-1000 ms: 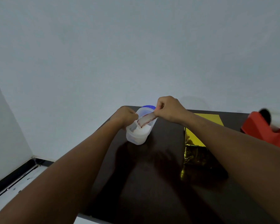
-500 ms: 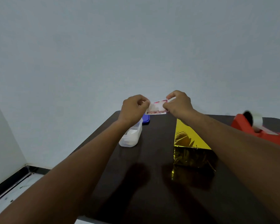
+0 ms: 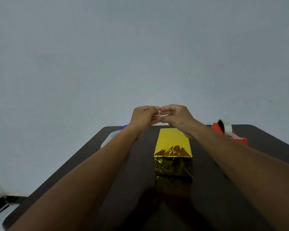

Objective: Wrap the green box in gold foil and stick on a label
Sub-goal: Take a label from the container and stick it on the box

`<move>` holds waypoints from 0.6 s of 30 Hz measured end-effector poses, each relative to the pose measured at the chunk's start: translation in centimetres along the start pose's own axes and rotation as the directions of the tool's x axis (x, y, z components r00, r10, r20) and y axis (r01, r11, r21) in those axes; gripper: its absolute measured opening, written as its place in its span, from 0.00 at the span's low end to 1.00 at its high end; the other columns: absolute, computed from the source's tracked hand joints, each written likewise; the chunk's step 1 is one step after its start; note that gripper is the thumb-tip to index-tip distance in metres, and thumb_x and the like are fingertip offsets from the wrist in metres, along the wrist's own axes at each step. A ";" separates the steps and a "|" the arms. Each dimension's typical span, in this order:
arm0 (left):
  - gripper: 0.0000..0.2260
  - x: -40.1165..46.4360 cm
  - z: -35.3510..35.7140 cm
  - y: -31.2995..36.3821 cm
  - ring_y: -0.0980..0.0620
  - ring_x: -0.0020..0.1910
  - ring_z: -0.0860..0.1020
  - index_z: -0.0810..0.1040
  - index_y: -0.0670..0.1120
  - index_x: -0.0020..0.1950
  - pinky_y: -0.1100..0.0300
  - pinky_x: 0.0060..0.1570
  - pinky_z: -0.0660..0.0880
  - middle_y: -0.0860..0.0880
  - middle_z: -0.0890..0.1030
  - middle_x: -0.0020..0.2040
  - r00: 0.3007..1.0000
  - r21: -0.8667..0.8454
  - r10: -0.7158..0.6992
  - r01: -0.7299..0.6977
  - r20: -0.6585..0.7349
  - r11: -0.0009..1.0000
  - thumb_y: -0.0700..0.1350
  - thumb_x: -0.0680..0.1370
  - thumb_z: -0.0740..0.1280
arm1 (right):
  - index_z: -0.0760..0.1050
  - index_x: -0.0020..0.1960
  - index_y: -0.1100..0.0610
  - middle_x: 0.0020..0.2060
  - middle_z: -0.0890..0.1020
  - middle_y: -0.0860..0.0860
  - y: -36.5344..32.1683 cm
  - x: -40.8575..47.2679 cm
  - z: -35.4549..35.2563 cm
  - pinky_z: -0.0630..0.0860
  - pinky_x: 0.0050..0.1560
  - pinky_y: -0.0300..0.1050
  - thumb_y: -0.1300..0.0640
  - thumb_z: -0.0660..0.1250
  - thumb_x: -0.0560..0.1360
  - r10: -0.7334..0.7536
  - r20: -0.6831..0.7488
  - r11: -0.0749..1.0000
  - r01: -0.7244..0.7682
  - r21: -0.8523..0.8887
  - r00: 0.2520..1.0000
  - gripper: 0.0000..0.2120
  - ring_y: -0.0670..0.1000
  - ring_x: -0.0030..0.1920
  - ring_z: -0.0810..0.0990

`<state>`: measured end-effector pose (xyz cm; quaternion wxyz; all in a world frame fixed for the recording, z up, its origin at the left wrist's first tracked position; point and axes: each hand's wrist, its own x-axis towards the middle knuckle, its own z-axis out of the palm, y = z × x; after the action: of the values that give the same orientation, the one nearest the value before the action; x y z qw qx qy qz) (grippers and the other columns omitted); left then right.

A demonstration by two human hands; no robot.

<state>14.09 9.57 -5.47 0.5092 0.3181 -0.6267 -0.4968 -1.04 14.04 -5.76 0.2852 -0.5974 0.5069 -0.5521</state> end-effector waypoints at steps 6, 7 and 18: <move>0.06 -0.1 0.9 0.5 0.49 0.39 0.86 0.80 0.40 0.48 0.59 0.44 0.83 0.42 0.85 0.40 0.995 -0.099 -0.095 0.093 -0.023 0.991 0.38 0.82 0.66 | 0.82 0.54 0.54 0.50 0.84 0.48 0.6 0.0 0.0 0.82 0.53 0.47 0.60 0.79 0.71 -0.116 -0.099 0.984 0.101 -0.147 0.988 0.14 0.50 0.52 0.83; 0.06 -0.1 0.9 0.5 0.48 0.41 0.86 0.80 0.39 0.48 0.58 0.47 0.83 0.41 0.85 0.41 0.994 -0.114 -0.104 0.102 -0.017 0.988 0.38 0.82 0.65 | 0.82 0.54 0.54 0.50 0.85 0.48 0.6 0.0 -0.1 0.81 0.54 0.45 0.60 0.77 0.73 -0.134 -0.108 0.980 0.116 -0.162 0.985 0.11 0.49 0.52 0.83; 0.05 0.0 -0.1 0.1 0.43 0.48 0.85 0.79 0.38 0.51 0.52 0.54 0.83 0.36 0.84 0.51 0.986 -0.079 -0.167 0.166 -0.015 0.983 0.38 0.83 0.64 | 0.82 0.52 0.55 0.48 0.84 0.49 0.8 0.2 1.1 0.81 0.52 0.46 0.56 0.71 0.79 -0.114 -0.131 0.981 0.091 -0.173 0.985 0.04 0.48 0.50 0.82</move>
<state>14.23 9.55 -5.38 0.4847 0.3547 -0.5724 -0.5582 -0.23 13.35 -6.69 0.1692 -0.6042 0.5386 -0.5623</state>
